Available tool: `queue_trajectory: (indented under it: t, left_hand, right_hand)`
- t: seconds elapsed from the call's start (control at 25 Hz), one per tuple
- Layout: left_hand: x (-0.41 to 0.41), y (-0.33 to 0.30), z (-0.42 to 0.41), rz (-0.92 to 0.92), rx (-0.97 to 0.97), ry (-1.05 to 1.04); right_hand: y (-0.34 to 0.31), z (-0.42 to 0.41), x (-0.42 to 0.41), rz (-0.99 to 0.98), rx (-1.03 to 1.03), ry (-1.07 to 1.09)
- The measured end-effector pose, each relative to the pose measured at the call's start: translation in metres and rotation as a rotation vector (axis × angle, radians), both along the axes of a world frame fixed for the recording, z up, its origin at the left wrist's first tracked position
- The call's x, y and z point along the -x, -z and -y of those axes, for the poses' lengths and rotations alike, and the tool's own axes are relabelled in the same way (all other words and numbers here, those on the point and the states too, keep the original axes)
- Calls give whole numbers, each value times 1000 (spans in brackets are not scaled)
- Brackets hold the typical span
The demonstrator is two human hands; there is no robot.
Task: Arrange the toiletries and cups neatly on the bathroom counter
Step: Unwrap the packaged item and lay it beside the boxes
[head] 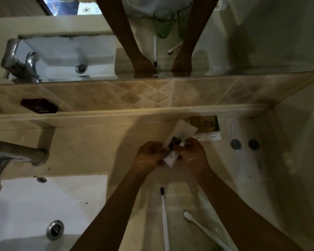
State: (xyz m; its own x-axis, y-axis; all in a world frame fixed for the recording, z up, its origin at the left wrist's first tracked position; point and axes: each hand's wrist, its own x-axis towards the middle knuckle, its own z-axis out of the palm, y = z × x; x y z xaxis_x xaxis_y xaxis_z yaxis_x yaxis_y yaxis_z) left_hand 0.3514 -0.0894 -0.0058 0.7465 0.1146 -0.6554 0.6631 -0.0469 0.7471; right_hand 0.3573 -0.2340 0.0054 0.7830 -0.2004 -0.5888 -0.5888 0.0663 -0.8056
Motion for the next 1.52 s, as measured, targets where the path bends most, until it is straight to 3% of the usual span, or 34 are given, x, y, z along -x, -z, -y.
queue_trajectory:
  t: [0.2,0.28,0.36,0.44,0.52,0.6,0.64,0.76,0.84,0.88,1.0,1.04,1.12,1.2,1.32,1.44,1.52]
  left_hand:
    - [24,0,-16,87,169,-86]
    - [21,-3,-22,135,170,-65]
    - [14,-3,-19,180,109,-29]
    - [6,-4,-9,186,59,-91]
    - [-4,-7,1,57,209,-247]
    - [-13,-8,9,-104,393,-316]
    - [-15,-6,12,-149,395,-322]
    - [-16,4,19,-117,266,-286]
    - [-15,9,18,-68,226,-252]
    - [-15,11,16,-51,207,-248]
    - [-17,15,15,-3,57,-166]
    - [-19,15,16,7,21,-129]
    - [-24,12,19,21,-44,-49]
    - [-34,14,21,67,-194,82]
    - [-38,11,24,213,-488,204]
    - [-17,14,25,548,-707,298]
    - [1,18,22,844,-825,539]
  right_hand:
    - [-14,7,19,-20,-274,-24]
    - [-17,15,26,-28,-242,-87]
    - [-17,26,27,89,-4,-103]
    - [-15,32,27,354,217,-211]
    - [-14,32,25,593,468,-406]
    - [-10,30,24,640,694,-553]
    - [-8,30,26,636,747,-610]
    - [1,30,33,776,818,-710]
    - [7,32,36,750,752,-595]
    - [8,33,36,657,640,-479]
    - [5,31,28,240,-25,-161]
    - [6,30,22,164,-64,-159]
    - [10,22,12,89,93,-296]
    - [16,15,2,8,209,-261]
    - [27,18,-2,87,467,-258]
    - [27,20,8,124,690,-373]
    - [27,20,23,175,929,-457]
